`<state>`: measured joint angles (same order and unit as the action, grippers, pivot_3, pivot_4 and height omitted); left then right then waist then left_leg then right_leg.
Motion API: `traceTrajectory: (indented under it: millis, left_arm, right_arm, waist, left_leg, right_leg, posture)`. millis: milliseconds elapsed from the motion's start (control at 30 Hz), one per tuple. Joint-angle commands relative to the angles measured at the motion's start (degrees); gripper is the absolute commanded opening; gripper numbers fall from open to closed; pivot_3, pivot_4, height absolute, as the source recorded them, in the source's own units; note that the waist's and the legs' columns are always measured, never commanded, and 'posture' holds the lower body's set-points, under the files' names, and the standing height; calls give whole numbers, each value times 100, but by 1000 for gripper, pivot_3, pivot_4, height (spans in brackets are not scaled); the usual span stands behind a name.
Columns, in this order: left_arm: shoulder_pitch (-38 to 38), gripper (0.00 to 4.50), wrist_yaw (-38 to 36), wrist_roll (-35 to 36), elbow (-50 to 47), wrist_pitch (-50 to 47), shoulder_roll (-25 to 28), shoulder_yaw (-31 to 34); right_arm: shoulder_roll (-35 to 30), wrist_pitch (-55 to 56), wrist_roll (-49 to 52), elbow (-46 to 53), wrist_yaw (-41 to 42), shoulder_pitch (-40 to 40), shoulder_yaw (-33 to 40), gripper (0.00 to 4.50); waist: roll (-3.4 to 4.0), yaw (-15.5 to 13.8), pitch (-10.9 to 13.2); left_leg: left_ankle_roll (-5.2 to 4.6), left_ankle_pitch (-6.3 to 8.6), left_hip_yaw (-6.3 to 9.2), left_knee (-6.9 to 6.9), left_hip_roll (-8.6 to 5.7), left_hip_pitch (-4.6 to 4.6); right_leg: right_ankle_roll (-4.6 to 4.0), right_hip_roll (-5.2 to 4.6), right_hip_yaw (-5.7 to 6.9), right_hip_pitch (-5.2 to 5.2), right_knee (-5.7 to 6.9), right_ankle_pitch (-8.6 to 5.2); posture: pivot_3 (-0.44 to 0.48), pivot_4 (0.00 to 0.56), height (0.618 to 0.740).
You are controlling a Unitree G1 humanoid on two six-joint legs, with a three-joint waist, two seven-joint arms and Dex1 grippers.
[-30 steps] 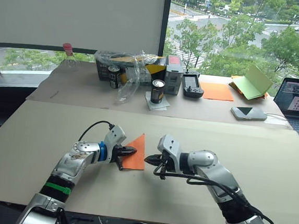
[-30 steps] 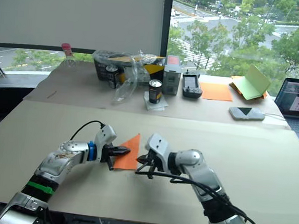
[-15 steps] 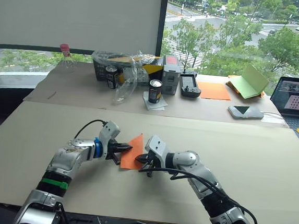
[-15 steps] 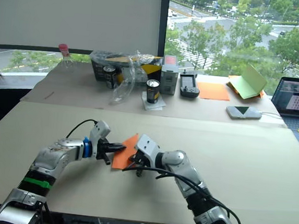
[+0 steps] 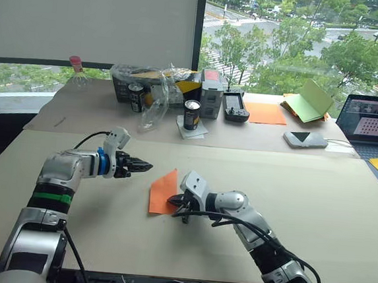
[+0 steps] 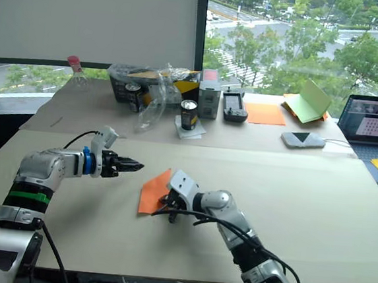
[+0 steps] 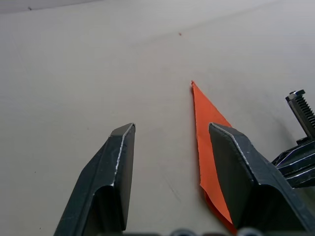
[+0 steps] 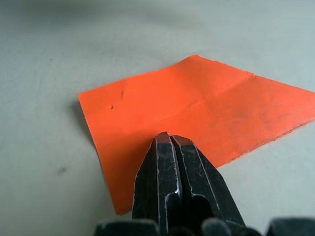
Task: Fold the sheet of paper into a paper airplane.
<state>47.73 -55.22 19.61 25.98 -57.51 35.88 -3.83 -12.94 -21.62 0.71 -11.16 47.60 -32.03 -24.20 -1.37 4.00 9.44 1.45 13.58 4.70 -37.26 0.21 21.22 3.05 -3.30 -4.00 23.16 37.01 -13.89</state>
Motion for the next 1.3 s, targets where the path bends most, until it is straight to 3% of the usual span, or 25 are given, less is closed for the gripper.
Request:
traceTrajectory:
  millis: [33, 133, 400, 567, 833, 1133, 1300]
  left_arm:
    - [726, 2855, -778, 297, 713, -1147, 83, -296]
    - [1264, 2855, -1034, 171, 1560, -1359, -50, -541]
    - [1964, 2855, -1666, -573, 3142, -390, -500, -1156]
    - [2213, 2855, -2115, -1026, 3681, 347, -784, -1347]
    - [2592, 2855, -2513, -1367, 4335, 504, -1013, -1201]
    - [2606, 18, -2552, -1637, 4549, 558, -1117, -1044]
    - [2662, 18, -2467, -1624, 4604, 577, -1083, -798]
  right_arm:
    - [37, -54, -214, -335, -85, 50, -178, 0]
    - [88, -33, -228, -360, -118, 50, -183, 0]
    - [89, -4, -178, -144, -208, 103, -50, 0]
    - [58, -53, -178, -51, -226, 123, -28, 0]
    - [40, -71, -178, -31, -298, 134, -3, 0]
    - [-5, -80, -186, -23, -299, 134, 12, 0]
    - [-20, -82, -194, -34, -281, 125, -4, 0]
  waist:
    - [0, 28, 0]
    - [-1, 49, 1]
    - [-6, 80, 4]
    - [-12, 71, 7]
    - [-14, 75, 9]
    - [-17, 63, 10]
    - [-17, 56, 10]
  left_leg:
    - [0, 0, -1, 0, 0, 0]
    - [0, 0, -1, 3, 2, -1]
    - [0, 0, -1, 8, 4, 1]
    - [0, 0, -2, 8, 3, 7]
    - [0, 0, -2, 7, 3, 11]
    - [0, 0, -1, 7, 3, 12]
    - [0, 0, -1, 7, 3, 12]
  right_leg:
    - [1, 1, 0, 1, 1, -1]
    - [1, 4, -1, 5, 4, -5]
    - [-2, 7, -1, 9, 6, -6]
    - [-2, 6, -1, 10, 3, -6]
    - [1, 5, -1, 12, 2, -8]
    - [2, 5, -1, 12, 2, -8]
    - [2, 4, -1, 12, 3, -8]
  posture:
    - [0, 150, 732]
    - [0, 150, 732]
    - [0, 150, 732]
    - [0, 150, 732]
    - [0, 150, 732]
    - [0, 150, 732]
    - [0, 150, 732]
